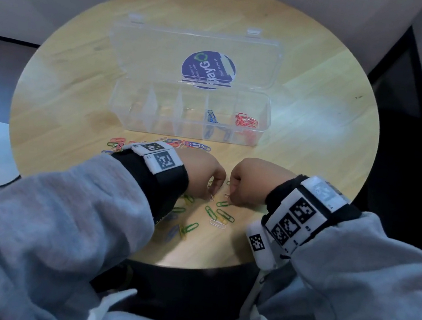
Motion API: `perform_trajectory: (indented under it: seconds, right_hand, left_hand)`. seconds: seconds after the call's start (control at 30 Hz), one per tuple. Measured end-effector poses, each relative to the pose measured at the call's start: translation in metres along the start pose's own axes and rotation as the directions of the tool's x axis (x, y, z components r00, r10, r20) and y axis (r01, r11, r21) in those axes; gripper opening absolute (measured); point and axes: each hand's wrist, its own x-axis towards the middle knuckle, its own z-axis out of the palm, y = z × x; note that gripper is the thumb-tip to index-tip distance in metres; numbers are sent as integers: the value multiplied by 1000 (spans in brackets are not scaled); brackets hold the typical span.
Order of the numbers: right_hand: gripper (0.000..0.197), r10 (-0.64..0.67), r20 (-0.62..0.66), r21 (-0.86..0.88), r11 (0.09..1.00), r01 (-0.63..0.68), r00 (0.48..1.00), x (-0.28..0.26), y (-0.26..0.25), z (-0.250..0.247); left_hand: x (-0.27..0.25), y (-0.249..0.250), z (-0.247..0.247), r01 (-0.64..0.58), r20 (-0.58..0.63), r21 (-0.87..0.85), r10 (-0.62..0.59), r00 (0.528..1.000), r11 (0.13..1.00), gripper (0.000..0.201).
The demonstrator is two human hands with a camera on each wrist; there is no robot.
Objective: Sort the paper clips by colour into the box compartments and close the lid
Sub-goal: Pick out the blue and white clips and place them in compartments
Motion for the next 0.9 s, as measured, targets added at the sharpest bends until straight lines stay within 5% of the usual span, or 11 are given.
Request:
perform_trajectory:
  seconds: [0.07,0.2,0.37,0.57,0.73,0.8,0.9]
  right_hand:
    - [8,20,-11,64,998,-20,1000,-3,5,-8]
    - [22,40,-29,265,964,-30,999,-10,15,-28]
    - [26,1,-19,475,880,8,1000,-12,22,-35]
    - [18,-29,0,649,761,22,1000,-14,24,-37]
    - [25,23,78,590,805,-65,997,-17,21,-37]
    - [28,46,97,554,827,-92,994,-18,21,-37]
    - [22,53,95,491,866,-93,994,-18,21,-36]
  left_hand:
    - [-1,-4,1,38,-14,-74,-39,999,997,8]
    - [-8,-12,-6,96,4,-345,-101,995,934,11]
    - [-10,-10,-17,133,64,-808,-138,988,575,30]
    - [-12,-8,-21,126,96,-891,-91,991,436,36]
    - [-14,-3,-18,171,170,-851,-49,984,497,32]
    - [-15,1,-17,155,178,-745,-30,983,649,23]
    - [-18,12,-14,79,152,-361,-25,988,929,6]
